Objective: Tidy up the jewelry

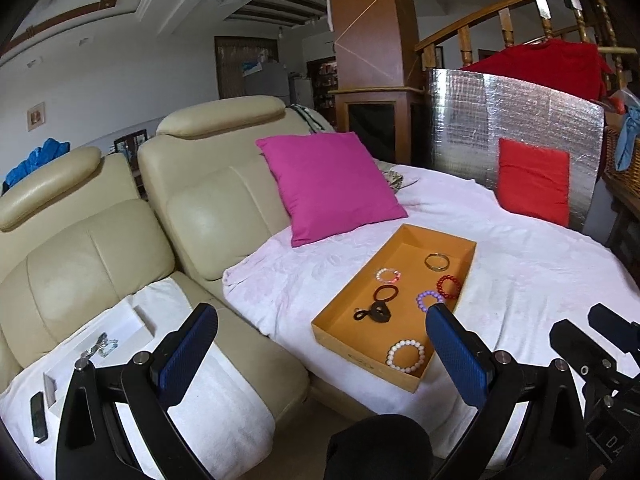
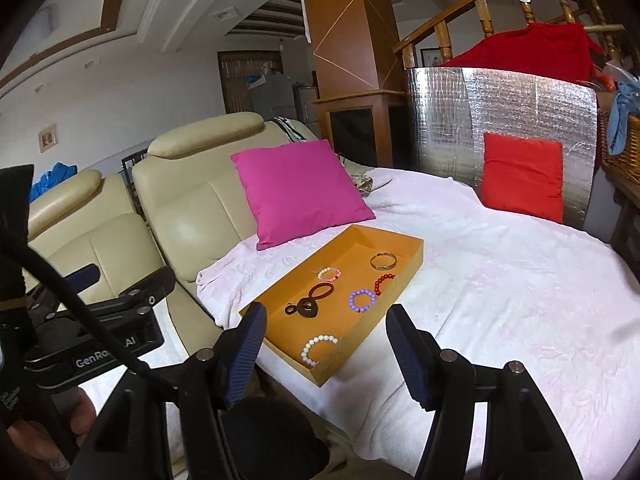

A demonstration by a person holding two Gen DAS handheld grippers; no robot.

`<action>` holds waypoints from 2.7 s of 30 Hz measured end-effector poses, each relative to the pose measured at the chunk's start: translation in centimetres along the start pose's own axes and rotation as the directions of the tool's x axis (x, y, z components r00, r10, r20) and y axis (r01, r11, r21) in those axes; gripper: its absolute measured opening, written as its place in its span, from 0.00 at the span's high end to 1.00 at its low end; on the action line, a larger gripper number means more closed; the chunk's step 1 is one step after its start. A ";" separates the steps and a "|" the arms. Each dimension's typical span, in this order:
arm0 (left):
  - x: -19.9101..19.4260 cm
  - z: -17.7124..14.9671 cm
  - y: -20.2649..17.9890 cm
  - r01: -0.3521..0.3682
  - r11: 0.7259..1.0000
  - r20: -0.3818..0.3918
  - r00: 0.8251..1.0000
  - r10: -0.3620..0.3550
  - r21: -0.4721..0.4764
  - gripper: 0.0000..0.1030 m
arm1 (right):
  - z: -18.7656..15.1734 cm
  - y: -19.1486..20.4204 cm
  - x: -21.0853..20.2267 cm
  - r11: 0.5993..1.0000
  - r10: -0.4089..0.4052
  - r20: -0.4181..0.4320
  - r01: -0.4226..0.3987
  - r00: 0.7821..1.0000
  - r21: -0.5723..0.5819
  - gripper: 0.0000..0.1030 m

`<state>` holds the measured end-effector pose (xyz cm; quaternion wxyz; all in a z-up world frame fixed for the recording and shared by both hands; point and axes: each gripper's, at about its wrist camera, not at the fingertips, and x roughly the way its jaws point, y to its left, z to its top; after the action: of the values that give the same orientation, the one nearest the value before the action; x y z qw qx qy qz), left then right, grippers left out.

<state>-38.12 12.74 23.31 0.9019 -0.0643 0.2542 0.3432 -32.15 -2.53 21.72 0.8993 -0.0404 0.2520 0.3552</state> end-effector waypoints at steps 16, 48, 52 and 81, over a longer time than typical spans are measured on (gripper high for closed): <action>0.8 -0.5 0.1 0.002 1.000 -0.047 0.999 -0.001 0.025 0.00 | 0.0 -0.2 0.5 1.000 -0.013 -0.007 0.013 1.000 0.011 0.36; 2.2 0.0 0.6 0.049 0.999 -0.071 0.996 -0.047 0.022 0.00 | 0.9 -0.8 1.7 0.999 -0.049 -0.022 0.049 0.999 0.010 0.36; 2.4 0.2 0.7 0.047 0.999 -0.070 0.997 -0.045 0.020 0.00 | 1.3 -0.6 2.0 0.999 -0.049 -0.023 0.049 0.999 0.001 0.36; 5.4 0.5 0.9 -0.016 0.999 -0.094 0.995 0.020 0.036 0.00 | 1.7 -0.6 6.2 1.000 -0.016 -0.067 0.016 0.998 -0.005 0.35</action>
<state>-35.09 16.71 21.10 0.8868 -0.0624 0.3029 0.3434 -27.17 1.27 20.14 0.8930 -0.0564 0.2808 0.3471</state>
